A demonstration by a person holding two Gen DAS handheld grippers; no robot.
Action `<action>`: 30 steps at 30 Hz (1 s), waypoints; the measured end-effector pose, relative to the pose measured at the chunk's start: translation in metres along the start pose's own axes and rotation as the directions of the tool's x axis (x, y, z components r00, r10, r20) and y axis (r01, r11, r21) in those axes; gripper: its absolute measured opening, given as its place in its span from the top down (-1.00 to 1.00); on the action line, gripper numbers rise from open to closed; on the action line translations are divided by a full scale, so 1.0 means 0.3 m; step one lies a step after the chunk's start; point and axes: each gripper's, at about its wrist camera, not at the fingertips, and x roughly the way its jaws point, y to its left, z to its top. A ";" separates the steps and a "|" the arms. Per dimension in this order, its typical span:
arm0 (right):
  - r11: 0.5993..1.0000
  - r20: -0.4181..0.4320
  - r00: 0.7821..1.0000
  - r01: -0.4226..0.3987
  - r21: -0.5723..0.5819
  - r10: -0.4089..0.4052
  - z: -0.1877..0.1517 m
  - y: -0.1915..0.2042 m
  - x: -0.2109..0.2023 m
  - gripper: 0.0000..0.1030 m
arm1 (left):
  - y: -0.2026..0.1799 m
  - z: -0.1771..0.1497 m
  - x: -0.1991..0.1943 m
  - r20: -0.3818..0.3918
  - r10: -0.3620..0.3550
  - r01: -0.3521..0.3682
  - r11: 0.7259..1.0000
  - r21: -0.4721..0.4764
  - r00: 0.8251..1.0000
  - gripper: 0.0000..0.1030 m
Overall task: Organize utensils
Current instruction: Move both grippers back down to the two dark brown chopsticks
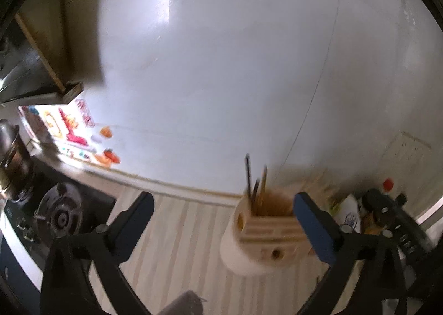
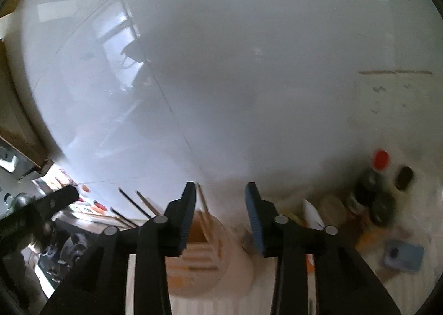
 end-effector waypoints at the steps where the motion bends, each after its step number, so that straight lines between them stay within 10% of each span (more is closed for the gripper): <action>1: 1.000 -0.009 1.000 0.012 0.013 -0.012 -0.019 -0.012 -0.021 0.04 | 0.004 -0.025 -0.002 -0.006 0.020 -0.020 1.000 0.005 1.000 -1.00; 13: 0.980 -0.206 0.962 0.192 0.041 -0.180 -0.301 -0.304 -0.112 -0.55 | -0.062 -0.393 0.139 -0.217 0.071 -0.055 0.995 0.079 0.974 -1.00; 18: 0.959 -0.368 0.900 0.276 0.063 -0.235 -0.479 -0.502 -0.076 -0.53 | -0.141 -0.583 0.251 -0.345 0.102 -0.056 0.988 0.141 0.933 -1.00; 30: 0.946 -0.668 0.707 0.325 0.015 -0.233 -0.843 -0.722 0.140 0.34 | -0.372 -0.831 0.417 -0.491 0.159 -0.004 0.953 0.301 0.857 -1.00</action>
